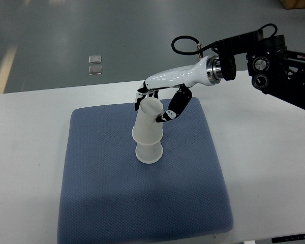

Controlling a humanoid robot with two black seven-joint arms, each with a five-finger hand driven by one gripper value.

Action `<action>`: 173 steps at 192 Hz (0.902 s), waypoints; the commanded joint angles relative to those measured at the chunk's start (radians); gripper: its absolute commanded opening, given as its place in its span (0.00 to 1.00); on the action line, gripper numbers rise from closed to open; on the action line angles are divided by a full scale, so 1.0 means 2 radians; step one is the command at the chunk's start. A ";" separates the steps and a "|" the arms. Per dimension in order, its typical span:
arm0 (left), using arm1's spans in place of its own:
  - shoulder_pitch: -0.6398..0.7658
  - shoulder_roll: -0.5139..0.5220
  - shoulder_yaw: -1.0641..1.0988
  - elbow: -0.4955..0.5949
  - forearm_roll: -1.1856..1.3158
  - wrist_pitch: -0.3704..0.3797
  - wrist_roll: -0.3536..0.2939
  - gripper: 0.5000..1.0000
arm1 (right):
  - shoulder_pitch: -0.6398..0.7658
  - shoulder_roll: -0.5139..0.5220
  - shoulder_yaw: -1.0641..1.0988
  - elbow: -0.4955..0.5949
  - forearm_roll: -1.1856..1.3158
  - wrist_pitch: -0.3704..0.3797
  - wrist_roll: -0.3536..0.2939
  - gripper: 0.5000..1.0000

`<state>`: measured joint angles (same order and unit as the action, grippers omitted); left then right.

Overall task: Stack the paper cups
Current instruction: 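Lower the held cup onto the inverted cup on the pad, then open the right hand fingers to release the stacked cup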

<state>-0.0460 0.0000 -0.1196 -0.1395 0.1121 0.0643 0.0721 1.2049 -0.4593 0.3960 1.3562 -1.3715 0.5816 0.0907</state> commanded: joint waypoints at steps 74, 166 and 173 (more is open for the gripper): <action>0.000 0.000 0.000 0.000 0.000 0.000 0.000 1.00 | -0.003 0.001 -0.010 0.000 -0.009 0.004 0.000 0.74; 0.000 0.000 0.000 0.000 0.000 0.000 0.000 1.00 | -0.006 -0.009 0.001 -0.004 0.001 -0.004 0.001 0.82; 0.000 0.000 0.000 0.000 0.000 0.000 0.000 1.00 | -0.008 -0.010 0.012 -0.007 0.005 -0.008 0.001 0.82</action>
<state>-0.0460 0.0000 -0.1197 -0.1396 0.1121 0.0643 0.0721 1.1950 -0.4714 0.3887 1.3530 -1.3788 0.5789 0.0912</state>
